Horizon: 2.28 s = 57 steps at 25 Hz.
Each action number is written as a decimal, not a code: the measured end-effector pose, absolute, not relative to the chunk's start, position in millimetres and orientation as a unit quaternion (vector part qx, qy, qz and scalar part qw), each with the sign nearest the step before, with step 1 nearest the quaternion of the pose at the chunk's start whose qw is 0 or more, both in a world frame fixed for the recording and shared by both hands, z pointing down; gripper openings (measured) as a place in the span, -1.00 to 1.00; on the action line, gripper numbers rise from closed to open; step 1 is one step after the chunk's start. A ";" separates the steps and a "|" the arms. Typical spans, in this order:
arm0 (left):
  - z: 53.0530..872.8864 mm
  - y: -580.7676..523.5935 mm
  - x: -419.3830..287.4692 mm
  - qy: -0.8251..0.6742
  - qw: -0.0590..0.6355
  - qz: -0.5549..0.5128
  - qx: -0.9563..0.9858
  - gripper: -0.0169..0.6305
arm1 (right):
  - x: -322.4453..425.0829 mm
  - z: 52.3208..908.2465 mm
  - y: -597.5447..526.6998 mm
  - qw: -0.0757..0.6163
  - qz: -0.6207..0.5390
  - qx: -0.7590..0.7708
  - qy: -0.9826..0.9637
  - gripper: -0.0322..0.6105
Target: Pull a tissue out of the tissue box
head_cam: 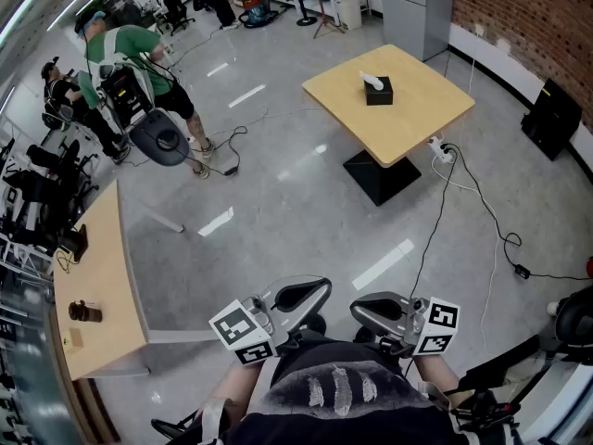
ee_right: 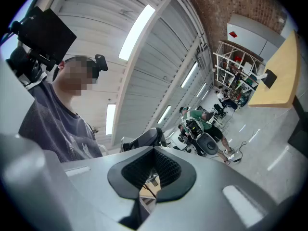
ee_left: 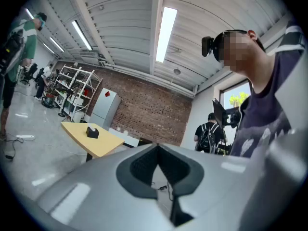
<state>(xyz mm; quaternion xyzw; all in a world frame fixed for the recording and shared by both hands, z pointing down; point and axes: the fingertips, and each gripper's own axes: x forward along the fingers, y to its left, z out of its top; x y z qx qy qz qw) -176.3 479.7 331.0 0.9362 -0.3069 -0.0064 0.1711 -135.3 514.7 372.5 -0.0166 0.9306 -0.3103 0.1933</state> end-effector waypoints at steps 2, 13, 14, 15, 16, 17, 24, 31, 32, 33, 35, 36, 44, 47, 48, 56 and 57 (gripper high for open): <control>330.4 471.5 -171.4 -0.304 0.169 -0.007 0.938 -0.94 | -131.7 374.2 507.8 0.195 -0.308 -0.022 0.931 -0.90; 337.0 424.4 -145.7 -0.247 0.179 -0.035 0.952 -0.94 | -106.3 384.7 466.5 0.169 -0.308 -0.117 0.929 -0.90; 334.3 417.9 -145.7 -0.243 0.176 -0.043 0.953 -0.94 | -104.1 383.4 459.4 0.171 -0.309 -0.125 0.927 -0.90; 331.7 411.6 -147.6 -0.240 0.172 -0.051 0.954 -0.94 | -103.8 381.0 452.5 0.175 -0.308 -0.128 0.926 -0.90; 329.9 405.5 -151.2 -0.240 0.170 -0.058 0.954 -0.94 | -105.6 378.2 445.9 0.177 -0.307 -0.129 0.926 -0.90; 329.2 399.6 -156.1 -0.240 0.168 -0.064 0.954 -0.94 | -109.1 375.1 439.5 0.176 -0.305 -0.128 0.927 -0.91; 329.8 363.5 -194.3 -0.246 0.175 -0.086 0.949 -0.94 | -149.9 361.7 405.8 0.123 -0.276 -0.128 0.945 -0.90; 326.7 330.3 -212.8 -0.222 0.181 -0.096 0.953 -0.94 | -165.4 360.3 374.4 0.098 -0.270 -0.168 0.943 -0.90; 325.2 327.7 -215.7 -0.217 0.179 -0.098 0.954 -0.94 | -168.5 360.0 371.1 0.096 -0.269 -0.172 0.943 -0.90; 324.1 326.4 -219.5 -0.214 0.178 -0.101 0.955 -0.94 | -172.7 359.7 369.0 0.093 -0.269 -0.176 0.942 -0.90; 323.3 325.9 -229.5 -0.211 0.173 -0.103 0.957 -0.94 | -183.0 359.2 367.6 0.086 -0.269 -0.179 0.943 -0.90; 323.5 325.6 -235.4 -0.212 0.170 -0.105 0.957 -0.94 | -188.5 359.3 367.4 0.080 -0.268 -0.178 0.943 -0.90; 339.9 314.8 -272.8 -0.245 0.196 -0.145 0.938 -0.94 | -222.3 366.0 361.3 0.009 -0.254 -0.143 0.957 -0.90; 344.3 312.0 -278.0 -0.257 0.197 -0.140 0.936 -0.94 | -228.5 368.5 352.6 0.012 -0.262 -0.128 0.956 -0.90; 344.4 310.2 -280.3 -0.262 0.197 -0.138 0.935 -0.94 | -231.3 369.4 350.4 0.013 -0.263 -0.121 0.957 -0.90; 338.2 286.2 -275.7 -0.286 0.185 -0.106 0.934 -0.94 | -228.3 370.9 318.6 0.032 -0.261 -0.102 0.959 -0.90; 337.2 280.9 -271.0 -0.285 0.188 -0.104 0.934 -0.94 | -224.4 370.8 312.1 0.038 -0.266 -0.100 0.958 -0.90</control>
